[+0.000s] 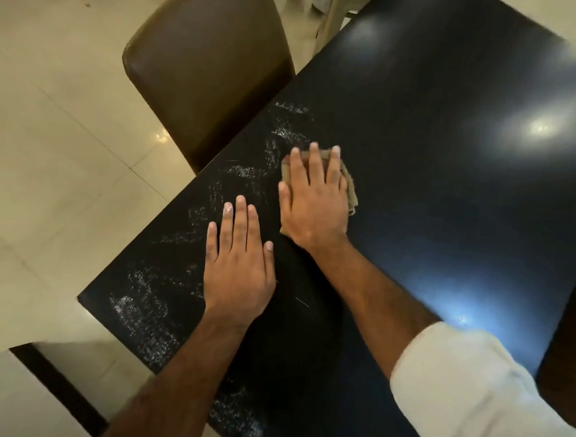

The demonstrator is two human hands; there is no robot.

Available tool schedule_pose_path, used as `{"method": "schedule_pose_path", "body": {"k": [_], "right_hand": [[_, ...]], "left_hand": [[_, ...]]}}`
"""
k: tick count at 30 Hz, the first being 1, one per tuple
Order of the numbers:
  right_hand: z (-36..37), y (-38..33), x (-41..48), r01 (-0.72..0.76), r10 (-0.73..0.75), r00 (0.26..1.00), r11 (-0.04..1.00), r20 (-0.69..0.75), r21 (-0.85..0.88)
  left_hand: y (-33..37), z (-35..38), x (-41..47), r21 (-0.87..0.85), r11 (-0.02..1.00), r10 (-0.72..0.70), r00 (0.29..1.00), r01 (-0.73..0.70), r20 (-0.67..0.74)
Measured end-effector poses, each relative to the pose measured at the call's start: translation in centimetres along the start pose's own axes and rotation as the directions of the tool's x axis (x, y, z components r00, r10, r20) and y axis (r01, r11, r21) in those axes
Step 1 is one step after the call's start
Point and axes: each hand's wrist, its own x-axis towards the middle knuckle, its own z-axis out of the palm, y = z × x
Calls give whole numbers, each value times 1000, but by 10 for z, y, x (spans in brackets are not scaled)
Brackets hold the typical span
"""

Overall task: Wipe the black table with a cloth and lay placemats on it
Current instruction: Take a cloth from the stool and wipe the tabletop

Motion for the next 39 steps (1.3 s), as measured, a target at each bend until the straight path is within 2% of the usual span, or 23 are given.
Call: {"method": "schedule_pose_path", "body": {"k": [2,5,9,13,15,18,21,25,27,29,32,35,37,39], "right_hand": [[-1,16,-36,80,-80,997,997,9,-2],[-5,54,-50,0,1,999,1000,35,-12],[-8,64,48,-163,163,986,987,-43,-7],[-1,8,132,-167,168,985,985,-45,34],[4,-15,123,-71,73,997,997,-27,40],[5,-6,65,55,-53,997,998,-47,35],[1,32,32,-25,26,999,999,-44,20],[-11,47,117,-245,246,969,968,-18,43],[-15,31,173,-244,244,970,966,9,82],[-12,0,204,-178,177,984,982,24,66],[-5,-39,180,14,-15,999,999,41,37],[-1,-32,98,169,-170,985,985,29,27],[-1,-7,46,152,-153,988,988,26,23],[-6,27,29,54,-54,998,999,41,-7]], "left_hand": [[1,-1,0,-4,1000,3,1000,-3,6],[1,-2,3,6,1000,-1,1000,1,13],[-2,0,5,-1,1000,2,1000,-2,24],[-5,4,5,-5,1000,5,1000,-5,31],[-4,4,3,-2,1000,11,999,-11,48],[-2,2,2,-11,1000,22,998,-21,66],[-1,1,3,-8,1000,16,999,-16,47],[-1,4,5,-5,1000,16,999,-15,40],[-2,5,6,-2,1000,17,999,-17,45],[-4,6,7,17,1000,16,998,-17,56],[-4,4,6,14,1000,11,997,-12,82],[-2,-2,4,0,1000,17,993,-17,119],[-2,-4,5,-24,1000,17,993,-15,118],[-2,-5,6,-23,1000,12,995,-10,96]]}}
